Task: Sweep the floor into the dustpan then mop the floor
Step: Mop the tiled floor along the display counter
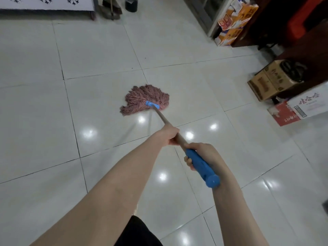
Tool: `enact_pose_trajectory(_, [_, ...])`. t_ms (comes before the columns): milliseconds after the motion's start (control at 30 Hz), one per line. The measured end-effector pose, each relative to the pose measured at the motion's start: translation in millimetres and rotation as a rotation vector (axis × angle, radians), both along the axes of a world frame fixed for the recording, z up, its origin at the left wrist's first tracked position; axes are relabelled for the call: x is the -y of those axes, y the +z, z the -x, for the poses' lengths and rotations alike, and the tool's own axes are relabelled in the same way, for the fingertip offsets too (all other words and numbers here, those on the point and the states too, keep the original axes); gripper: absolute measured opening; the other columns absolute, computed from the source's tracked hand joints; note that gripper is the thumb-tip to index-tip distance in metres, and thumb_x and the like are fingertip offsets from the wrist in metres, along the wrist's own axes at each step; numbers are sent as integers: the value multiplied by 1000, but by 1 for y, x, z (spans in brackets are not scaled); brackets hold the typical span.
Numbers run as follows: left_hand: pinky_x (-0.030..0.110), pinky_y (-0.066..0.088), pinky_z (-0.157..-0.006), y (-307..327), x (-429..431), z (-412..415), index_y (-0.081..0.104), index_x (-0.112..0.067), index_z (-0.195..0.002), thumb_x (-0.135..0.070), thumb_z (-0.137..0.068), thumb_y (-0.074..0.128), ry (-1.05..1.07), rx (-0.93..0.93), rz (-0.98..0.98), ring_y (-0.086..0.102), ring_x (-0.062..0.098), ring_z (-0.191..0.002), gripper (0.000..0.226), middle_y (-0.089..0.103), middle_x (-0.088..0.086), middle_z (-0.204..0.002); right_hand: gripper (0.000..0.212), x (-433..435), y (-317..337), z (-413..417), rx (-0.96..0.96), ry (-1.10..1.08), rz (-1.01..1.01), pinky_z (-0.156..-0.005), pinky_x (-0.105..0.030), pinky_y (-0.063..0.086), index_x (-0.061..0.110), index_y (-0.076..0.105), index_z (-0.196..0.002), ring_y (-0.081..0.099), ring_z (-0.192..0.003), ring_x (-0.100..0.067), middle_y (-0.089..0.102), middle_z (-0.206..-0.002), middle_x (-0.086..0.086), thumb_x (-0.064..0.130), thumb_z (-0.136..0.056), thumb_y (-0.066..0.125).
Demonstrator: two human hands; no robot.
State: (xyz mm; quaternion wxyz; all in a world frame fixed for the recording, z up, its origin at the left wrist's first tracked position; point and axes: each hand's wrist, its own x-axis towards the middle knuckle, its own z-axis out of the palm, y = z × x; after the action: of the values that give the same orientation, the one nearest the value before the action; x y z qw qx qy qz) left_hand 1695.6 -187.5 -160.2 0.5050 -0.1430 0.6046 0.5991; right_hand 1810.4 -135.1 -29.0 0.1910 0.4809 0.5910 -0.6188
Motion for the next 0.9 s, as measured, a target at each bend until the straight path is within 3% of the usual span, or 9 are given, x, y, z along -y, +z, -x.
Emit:
enact_pose_trajectory(233, [31,53,-52,11,16,-23,35,6,-136,-2,-97,38,29,-47,53,58,20,-67,40,52,12,-79,18,0,3,-18,22,91,93,-34,-18,41,0,50,-82,48,-33,-14,51,-61,-14,14,-93,55])
enact_pose_trajectory(367, [35,53,-71,16,69,-30,39,5,-133,-1,-98,36,119,-85,96,55,18,-64,35,50,9,-76,15,40,-2,-17,-23,149,154,-34,-17,40,-2,49,-86,47,-31,-14,50,-61,-14,10,-92,55])
enact_pose_trajectory(467, [36,53,-75,17,123,-38,36,9,-134,1,-97,35,208,-109,141,61,22,-73,38,51,11,-77,13,81,-4,-19,-47,230,191,-34,-17,40,-3,49,-88,47,-30,-14,50,-61,-13,8,-92,54])
enact_pose_trajectory(667, [35,57,-61,10,225,-75,41,4,-121,0,-97,35,351,-99,208,62,22,-72,25,52,13,-78,16,155,-14,-38,-13,444,227,-34,-16,40,-1,49,-95,49,-31,-11,51,-63,-13,12,-91,58])
enact_pose_trajectory(767, [30,57,-46,-1,274,-101,42,1,-96,-1,-98,35,442,-93,238,55,20,-63,7,48,10,-73,18,196,-21,-55,-12,506,256,-33,-15,38,1,52,-106,48,-30,-11,48,-62,-12,10,-91,57])
enact_pose_trajectory(800, [27,53,-39,-4,287,-108,41,-1,-87,-1,-98,35,460,-95,250,52,19,-61,13,46,9,-72,19,207,-24,-59,-12,516,262,-33,-14,38,1,52,-108,47,-29,-11,48,-62,-12,10,-92,56])
enact_pose_trajectory(900, [24,51,-37,-15,322,-127,41,-5,-84,-2,-98,37,538,-85,240,52,19,-64,14,45,8,-74,10,241,-31,-72,-34,541,257,-34,-14,38,0,50,-97,46,-28,-12,47,-63,-12,6,-91,56])
